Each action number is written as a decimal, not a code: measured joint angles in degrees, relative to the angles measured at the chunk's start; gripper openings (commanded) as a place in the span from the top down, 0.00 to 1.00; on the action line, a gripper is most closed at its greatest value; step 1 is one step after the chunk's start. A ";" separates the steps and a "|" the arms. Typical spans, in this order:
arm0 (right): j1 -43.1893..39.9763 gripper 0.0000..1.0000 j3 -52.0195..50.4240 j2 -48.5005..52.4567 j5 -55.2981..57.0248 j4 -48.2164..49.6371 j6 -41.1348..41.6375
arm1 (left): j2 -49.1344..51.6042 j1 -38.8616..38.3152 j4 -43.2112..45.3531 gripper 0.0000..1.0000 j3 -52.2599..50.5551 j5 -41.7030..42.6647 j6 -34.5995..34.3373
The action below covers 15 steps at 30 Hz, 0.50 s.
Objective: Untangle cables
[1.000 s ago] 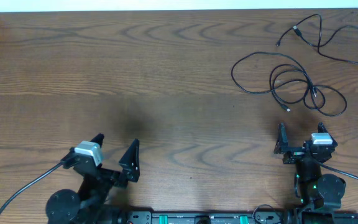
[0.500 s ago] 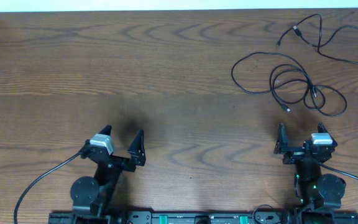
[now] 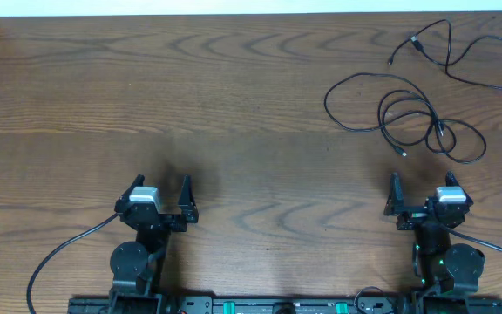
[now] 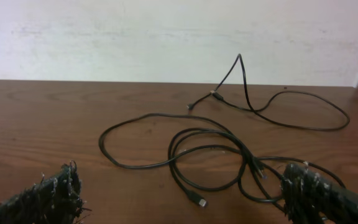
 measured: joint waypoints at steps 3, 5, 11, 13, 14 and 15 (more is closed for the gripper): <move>0.00 0.01 0.00 0.00 0.00 0.02 0.00 | 0.00 0.00 -0.02 0.04 0.00 -0.22 2.16; 0.00 0.01 0.00 0.00 0.00 0.02 0.00 | 0.00 -0.02 -0.02 0.03 0.00 -0.31 3.43; 0.00 0.01 0.00 0.00 0.00 0.00 0.00 | 0.00 -0.02 0.00 0.03 0.00 -0.13 4.68; 0.00 0.01 0.00 0.00 0.00 0.00 0.00 | 0.00 0.00 0.00 0.04 0.00 0.09 4.79; 0.00 0.01 0.00 0.00 0.00 0.00 0.00 | 0.00 0.00 0.02 0.04 0.00 0.22 4.90; 0.00 0.01 0.00 0.00 0.00 0.00 0.00 | 0.00 0.00 0.04 0.04 0.00 0.37 4.96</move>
